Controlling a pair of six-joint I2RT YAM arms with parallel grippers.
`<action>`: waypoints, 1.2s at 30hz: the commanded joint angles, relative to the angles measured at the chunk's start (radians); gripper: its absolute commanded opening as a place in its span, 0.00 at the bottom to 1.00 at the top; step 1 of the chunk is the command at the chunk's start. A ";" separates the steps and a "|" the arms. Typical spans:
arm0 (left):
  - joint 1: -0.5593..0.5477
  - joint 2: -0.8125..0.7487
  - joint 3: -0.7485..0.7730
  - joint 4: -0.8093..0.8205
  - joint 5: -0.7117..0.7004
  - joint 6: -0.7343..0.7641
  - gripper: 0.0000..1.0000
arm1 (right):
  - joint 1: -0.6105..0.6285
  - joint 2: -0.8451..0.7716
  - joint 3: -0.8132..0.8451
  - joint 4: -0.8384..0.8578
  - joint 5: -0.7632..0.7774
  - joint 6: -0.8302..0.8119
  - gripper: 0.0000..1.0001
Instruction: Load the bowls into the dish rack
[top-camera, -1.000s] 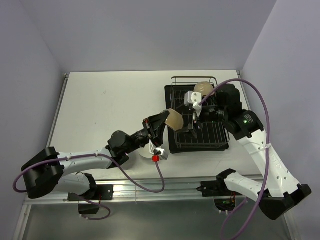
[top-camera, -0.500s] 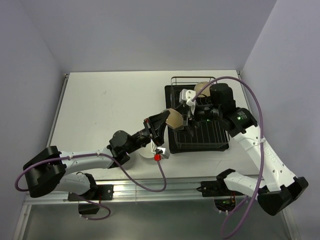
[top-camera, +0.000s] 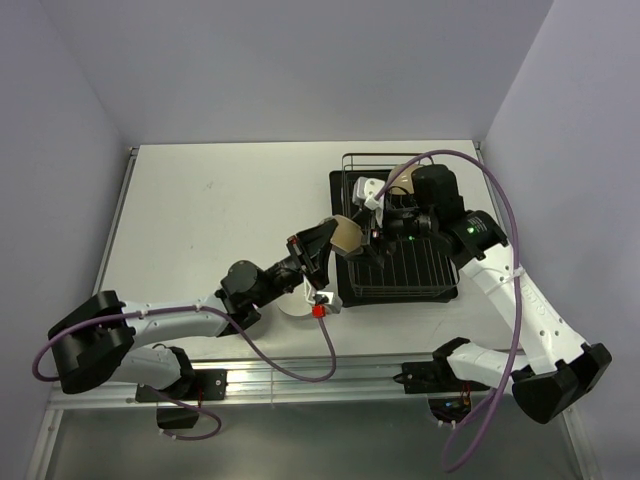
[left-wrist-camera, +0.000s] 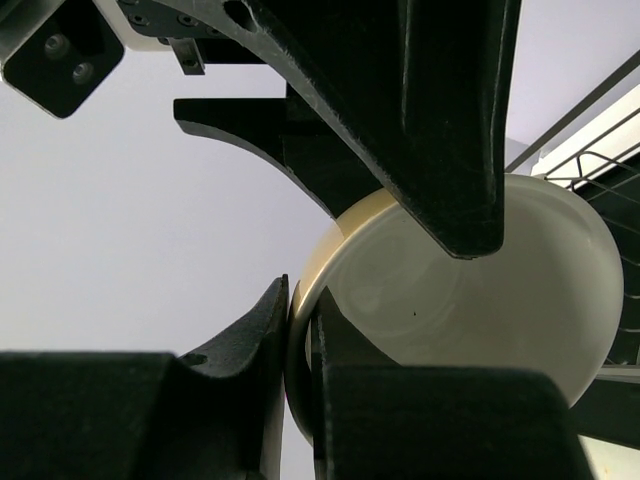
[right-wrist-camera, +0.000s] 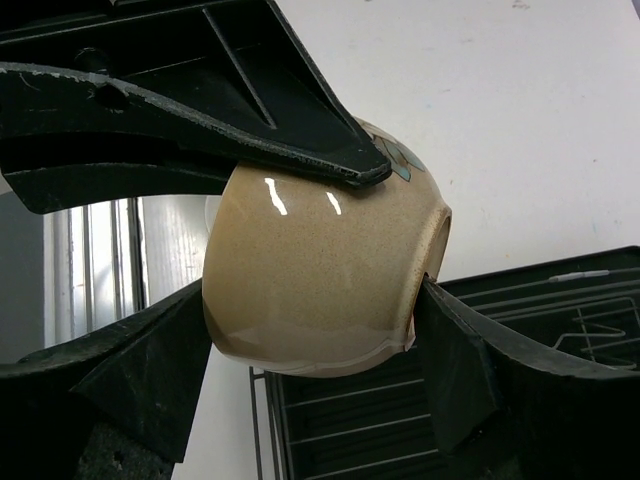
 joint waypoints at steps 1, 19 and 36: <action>-0.007 -0.006 0.058 0.133 0.017 0.022 0.00 | 0.011 0.008 0.044 -0.047 0.013 -0.030 0.55; -0.007 0.172 0.147 0.182 -0.021 -0.008 0.22 | -0.025 -0.041 0.009 -0.062 0.157 -0.074 0.00; 0.001 0.322 0.224 0.259 -0.053 -0.033 0.72 | -0.248 -0.015 0.048 -0.159 0.110 -0.218 0.00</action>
